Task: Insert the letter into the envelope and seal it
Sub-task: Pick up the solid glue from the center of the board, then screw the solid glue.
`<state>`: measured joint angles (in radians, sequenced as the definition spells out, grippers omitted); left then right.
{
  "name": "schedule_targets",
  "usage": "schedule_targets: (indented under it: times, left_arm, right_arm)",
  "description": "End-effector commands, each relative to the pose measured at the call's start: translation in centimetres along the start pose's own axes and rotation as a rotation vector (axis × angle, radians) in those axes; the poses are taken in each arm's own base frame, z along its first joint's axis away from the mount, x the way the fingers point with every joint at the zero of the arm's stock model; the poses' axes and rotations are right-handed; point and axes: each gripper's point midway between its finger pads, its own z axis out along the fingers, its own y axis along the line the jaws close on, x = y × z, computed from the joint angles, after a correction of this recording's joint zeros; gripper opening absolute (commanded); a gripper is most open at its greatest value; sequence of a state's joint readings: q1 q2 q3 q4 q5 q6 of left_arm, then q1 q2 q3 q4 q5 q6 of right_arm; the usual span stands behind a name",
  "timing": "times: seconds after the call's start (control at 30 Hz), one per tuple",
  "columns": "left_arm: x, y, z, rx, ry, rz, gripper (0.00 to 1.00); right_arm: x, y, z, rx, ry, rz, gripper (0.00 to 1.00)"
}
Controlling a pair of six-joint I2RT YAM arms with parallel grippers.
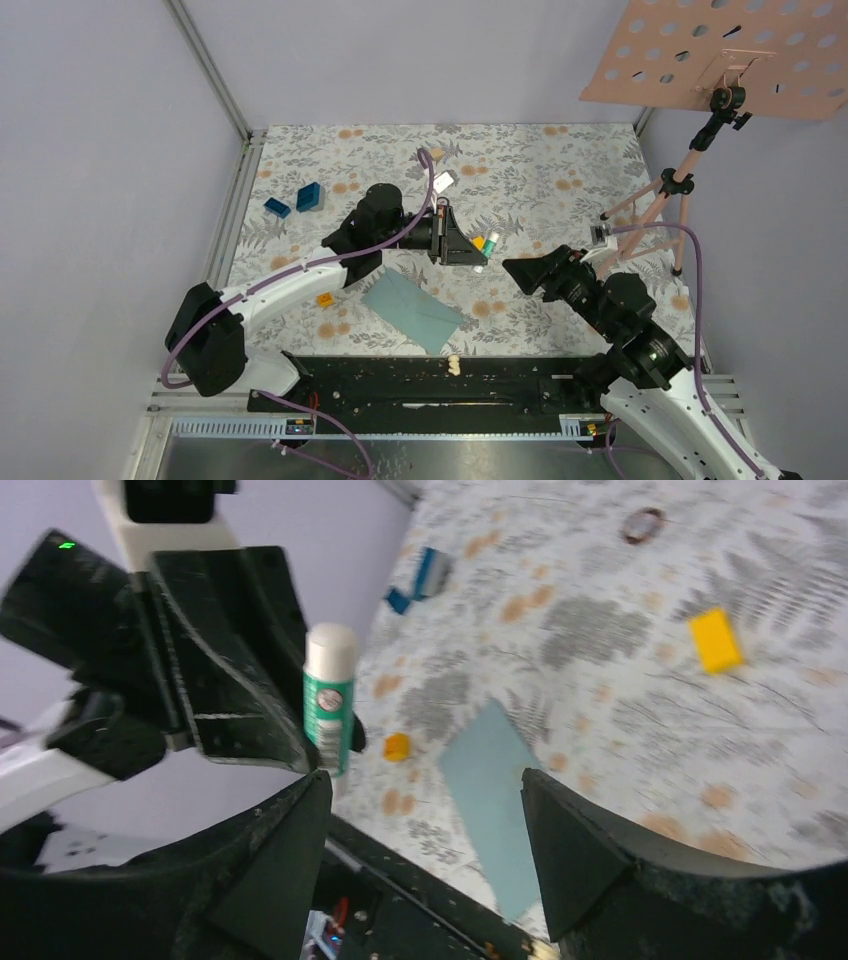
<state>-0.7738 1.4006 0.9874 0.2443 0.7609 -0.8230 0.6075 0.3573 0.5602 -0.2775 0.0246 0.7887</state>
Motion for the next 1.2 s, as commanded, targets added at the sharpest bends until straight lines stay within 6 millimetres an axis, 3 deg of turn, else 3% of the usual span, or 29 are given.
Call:
schedule_targets:
  times: [0.0,0.23,0.37,0.6,0.77,0.8,0.87,0.93,1.03,1.17]
  left_arm:
    - [-1.1,-5.4,-1.4,0.168,-0.032,0.107,0.0]
    - [-1.4,-5.6,-1.6,0.169,-0.045,0.128,0.0]
    - [-1.1,-5.5,-1.6,0.166,-0.039,0.132,0.0]
    - [-1.0,-5.8,-1.8,0.171,-0.029,0.144,0.0]
    - [-0.4,-5.2,-1.9,0.15,-0.002,0.136,0.0]
    - [-0.3,-5.0,-1.8,0.143,0.005,0.131,0.05]
    - [-0.3,-4.8,-1.7,0.131,0.022,0.119,0.38]
    - [-0.5,-4.9,-1.6,0.125,0.017,0.116,0.49]
    - [-1.2,-5.0,-1.5,0.121,-0.008,0.126,0.5]
    - [-1.6,-4.4,-1.1,0.112,-0.02,0.125,0.43]
  right_arm:
    - [-2.8,7.9,0.2,-0.325,-0.046,-0.007,0.78]
    - [-3.8,9.0,1.9,-0.324,-0.044,-0.014,0.81]
    - [-4.3,9.8,2.4,-0.351,-0.061,0.027,0.75]
    - [-3.7,10.5,3.2,-0.385,-0.018,0.051,0.47]
    - [-3.9,10.8,3.2,-0.4,-0.027,0.064,0.07]
    - [-3.9,10.9,3.2,-0.403,-0.02,0.058,0.02]
    - [-3.5,11.1,3.3,-0.401,0.009,0.044,0.0]
    - [-3.1,11.3,3.4,-0.406,0.041,0.041,0.0]
    - [-2.5,11.4,3.6,-0.418,0.073,0.053,0.0]
    - [-2.2,11.3,3.7,-0.425,0.08,0.065,0.0]
